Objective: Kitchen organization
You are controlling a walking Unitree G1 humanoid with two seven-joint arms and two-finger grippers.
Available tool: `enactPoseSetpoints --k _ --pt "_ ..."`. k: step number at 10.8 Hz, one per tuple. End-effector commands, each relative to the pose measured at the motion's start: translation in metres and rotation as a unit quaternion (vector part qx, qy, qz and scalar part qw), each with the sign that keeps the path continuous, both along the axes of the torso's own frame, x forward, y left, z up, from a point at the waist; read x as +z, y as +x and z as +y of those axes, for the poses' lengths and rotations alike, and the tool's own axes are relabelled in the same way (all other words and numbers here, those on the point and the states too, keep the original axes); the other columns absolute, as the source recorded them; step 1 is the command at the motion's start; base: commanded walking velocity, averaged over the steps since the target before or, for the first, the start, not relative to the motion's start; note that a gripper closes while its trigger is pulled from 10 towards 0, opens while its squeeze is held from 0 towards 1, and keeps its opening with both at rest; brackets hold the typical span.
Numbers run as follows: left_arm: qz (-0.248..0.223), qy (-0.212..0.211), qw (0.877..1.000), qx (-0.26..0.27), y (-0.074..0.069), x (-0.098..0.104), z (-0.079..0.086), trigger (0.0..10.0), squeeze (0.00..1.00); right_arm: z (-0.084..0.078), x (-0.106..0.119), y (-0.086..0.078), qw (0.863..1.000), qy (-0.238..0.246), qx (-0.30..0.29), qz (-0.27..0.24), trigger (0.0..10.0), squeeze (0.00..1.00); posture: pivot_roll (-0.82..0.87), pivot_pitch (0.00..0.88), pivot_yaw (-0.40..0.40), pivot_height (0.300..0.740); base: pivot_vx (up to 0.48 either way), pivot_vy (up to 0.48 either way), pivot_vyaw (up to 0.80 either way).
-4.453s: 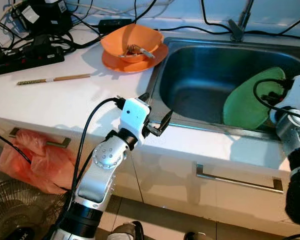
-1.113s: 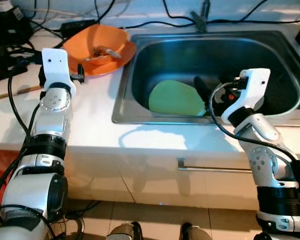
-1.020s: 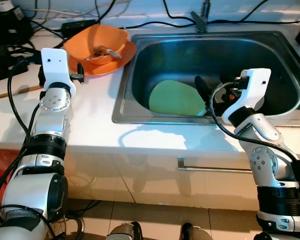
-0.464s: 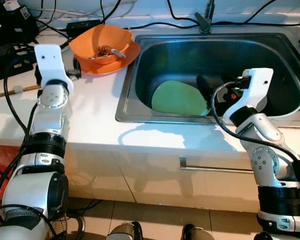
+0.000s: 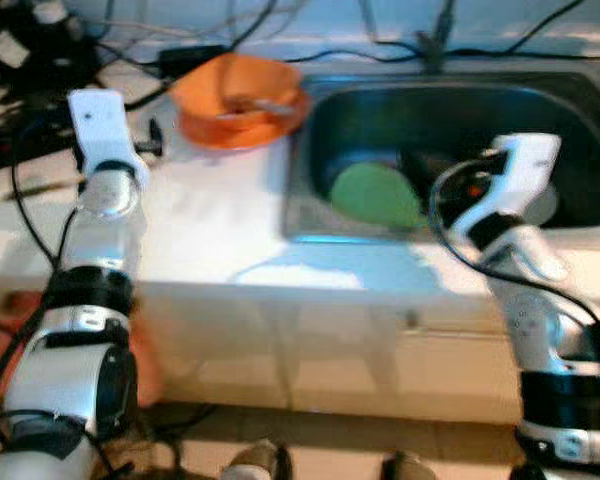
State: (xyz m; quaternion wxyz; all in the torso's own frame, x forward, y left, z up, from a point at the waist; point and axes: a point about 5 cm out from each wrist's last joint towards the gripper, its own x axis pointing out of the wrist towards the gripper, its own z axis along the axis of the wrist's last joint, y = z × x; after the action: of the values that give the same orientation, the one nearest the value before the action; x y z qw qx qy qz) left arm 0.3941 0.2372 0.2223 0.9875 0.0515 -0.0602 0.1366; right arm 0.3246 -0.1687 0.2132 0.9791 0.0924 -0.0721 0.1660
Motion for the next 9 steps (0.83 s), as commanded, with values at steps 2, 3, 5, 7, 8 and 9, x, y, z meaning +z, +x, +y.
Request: enactPoseSetpoints --k 2,3,5,7,8,9 --pt "-0.032 0.022 0.999 -0.036 -0.0024 0.0066 -0.0082 10.0 0.00 -0.0021 0.0078 -0.0006 1.000 -0.002 0.001 -0.012 10.0 1.00 -0.01 0.104 0.100 0.740 0.000 0.000 0.00" --pt "-0.025 0.026 0.999 -0.040 -0.0026 0.0055 -0.0101 10.0 0.00 -0.0022 0.0080 -0.0003 1.000 -0.003 0.001 -0.012 10.0 1.00 -0.01 0.104 0.100 0.740 0.480 0.000 0.00" --pt "-0.030 0.016 0.999 -0.026 -0.0042 0.0028 -0.0068 10.0 0.00 -0.0017 0.0079 -0.0001 1.000 -0.004 0.001 -0.012 10.0 1.00 -0.01 0.103 0.100 0.740 0.463 0.000 0.00" --pt "-0.038 0.014 0.999 -0.029 -0.0054 0.0044 -0.0074 10.0 0.00 -0.0021 0.0078 -0.0001 1.000 -0.006 0.000 -0.012 10.0 1.00 -0.02 0.103 0.099 0.740 0.000 0.000 0.00" --pt "-0.036 0.014 0.999 -0.024 -0.0055 0.0040 -0.0077 10.0 0.00 -0.0023 0.0073 0.0000 1.000 -0.007 0.000 -0.011 10.0 1.00 -0.01 0.103 0.099 0.740 0.000 0.000 0.00" --pt "-0.035 0.015 0.999 -0.017 -0.0056 0.0033 -0.0069 10.0 0.00 -0.0019 0.0065 0.0002 1.000 -0.007 0.000 -0.010 10.0 1.00 -0.01 0.104 0.098 0.740 0.000 0.000 0.00"
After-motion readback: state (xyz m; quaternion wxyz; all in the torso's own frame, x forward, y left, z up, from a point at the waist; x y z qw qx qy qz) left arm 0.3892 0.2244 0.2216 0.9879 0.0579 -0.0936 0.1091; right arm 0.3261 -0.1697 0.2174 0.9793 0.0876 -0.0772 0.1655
